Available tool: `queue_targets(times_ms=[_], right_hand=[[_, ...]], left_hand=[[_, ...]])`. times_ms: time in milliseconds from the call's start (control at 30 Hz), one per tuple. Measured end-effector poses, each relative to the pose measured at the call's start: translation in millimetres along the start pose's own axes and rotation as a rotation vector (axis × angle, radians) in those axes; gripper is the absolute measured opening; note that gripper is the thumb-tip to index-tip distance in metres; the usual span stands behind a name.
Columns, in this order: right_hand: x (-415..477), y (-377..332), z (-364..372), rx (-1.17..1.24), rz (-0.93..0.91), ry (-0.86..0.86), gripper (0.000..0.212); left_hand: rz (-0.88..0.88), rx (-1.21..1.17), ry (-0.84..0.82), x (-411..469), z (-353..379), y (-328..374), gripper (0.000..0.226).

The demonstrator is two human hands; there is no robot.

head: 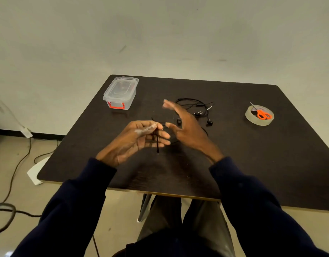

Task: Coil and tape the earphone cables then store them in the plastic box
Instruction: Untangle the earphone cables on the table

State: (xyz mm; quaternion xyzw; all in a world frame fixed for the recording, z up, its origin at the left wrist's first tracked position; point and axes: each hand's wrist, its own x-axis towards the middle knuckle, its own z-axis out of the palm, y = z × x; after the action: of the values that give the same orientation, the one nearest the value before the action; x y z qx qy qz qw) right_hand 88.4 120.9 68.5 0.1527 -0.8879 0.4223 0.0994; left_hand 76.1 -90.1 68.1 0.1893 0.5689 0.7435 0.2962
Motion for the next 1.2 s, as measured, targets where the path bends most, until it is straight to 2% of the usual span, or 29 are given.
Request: queue_targets(times_ms=[67, 100, 200, 233, 333, 400, 467, 533, 567, 667, 733, 800, 933, 1000, 1100, 1200], right_hand=[[8.9, -4.6, -2.3, 0.090, -0.034, -0.020, 0.026], [10.9, -3.5, -6.0, 0.133, -0.033, -0.001, 0.016], [10.0, 9.3, -19.9, 0.177, 0.045, -0.020, 0.015], [8.0, 14.1, -23.0, 0.177, 0.068, -0.054, 0.023], [4.6, 16.8, -17.2, 0.158, 0.037, -0.134, 0.076], [6.4, 13.5, -4.9, 0.138, -0.033, -0.098, 0.090], [11.0, 9.9, 3.1, 0.038, -0.089, -0.023, 0.072], [14.2, 9.5, 4.7, -0.009, -0.157, -0.032, 0.030], [13.3, 9.6, 2.9, 0.004, -0.160, -0.068, 0.016], [6.2, 18.0, -12.3, 0.024, 0.012, -0.143, 0.014], [-0.2, 29.7, -29.8, 0.039, 0.121, -0.091, 0.013], [-6.8, 37.9, -51.6, 0.023, 0.163, -0.007, 0.011], [-13.4, 39.7, -87.3, 0.019, 0.164, 0.120, 0.007], [-9.9, 35.3, -92.3, -0.030, 0.120, 0.168, 0.008], [-2.1, 25.6, -80.3, -0.156, 0.065, 0.130, 0.012], [1.0, 21.0, -55.8, -0.149, 0.074, 0.046, 0.012]], left_hand=[[0.029, -0.043, -0.002, 5.0, 1.9, -1.2, 0.019], [0.045, -0.082, 0.005, 6.2, 0.2, -3.3, 0.018], [0.055, -0.174, 0.034, 5.3, -9.7, -12.7, 0.021], [0.047, -0.180, 0.030, 4.3, -12.0, -15.7, 0.021], [0.001, -0.104, -0.058, 3.1, -11.7, -20.7, 0.018], [-0.031, -0.012, -0.144, 4.9, -6.2, -20.3, 0.017], [-0.043, 0.044, -0.204, 7.1, -0.8, -18.3, 0.019], [-0.020, 0.040, -0.217, 8.4, 0.2, -16.2, 0.017], [0.004, 0.013, -0.205, 8.8, -1.0, -15.0, 0.015], [0.087, -0.158, -0.059, 8.8, -12.0, -15.2, 0.016], [0.103, -0.270, 0.074, 6.0, -25.1, -18.3, 0.015], [0.053, -0.280, 0.147, 0.6, -36.2, -22.8, 0.016], [-0.140, -0.074, 0.194, -6.7, -37.6, -32.5, 0.019], [-0.169, 0.048, 0.209, -4.7, -32.1, -34.2, 0.020], [-0.169, 0.265, 0.265, 2.8, -23.8, -30.7, 0.021], [-0.189, 0.639, 0.321, 11.9, -21.4, -22.1, 0.030]])
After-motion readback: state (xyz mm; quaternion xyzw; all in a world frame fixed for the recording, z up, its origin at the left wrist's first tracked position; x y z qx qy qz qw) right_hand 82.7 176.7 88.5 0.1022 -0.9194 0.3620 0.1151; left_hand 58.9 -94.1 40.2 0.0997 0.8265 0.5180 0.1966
